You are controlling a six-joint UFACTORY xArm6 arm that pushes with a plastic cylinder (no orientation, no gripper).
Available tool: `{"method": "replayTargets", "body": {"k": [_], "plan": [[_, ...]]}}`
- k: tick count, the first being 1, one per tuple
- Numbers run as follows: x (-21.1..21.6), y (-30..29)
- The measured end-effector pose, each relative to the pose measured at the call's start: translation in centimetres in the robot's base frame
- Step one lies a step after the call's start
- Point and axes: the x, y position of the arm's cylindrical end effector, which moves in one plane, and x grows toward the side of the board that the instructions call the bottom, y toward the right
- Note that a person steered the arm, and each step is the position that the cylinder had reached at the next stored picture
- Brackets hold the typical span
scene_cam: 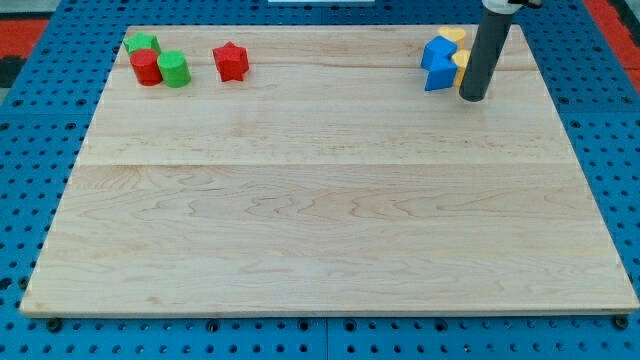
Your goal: Nudge the yellow heart to the yellow hexagon
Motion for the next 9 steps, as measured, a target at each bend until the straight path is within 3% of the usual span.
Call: {"method": "replayTargets", "body": {"k": [3, 4, 6, 7, 8, 9], "plan": [[0.0, -0.3], [0.0, 2.8], [-11.1, 5.6], [-14.2, 0.4], [-14.2, -5.3], [-13.8, -4.2]]}}
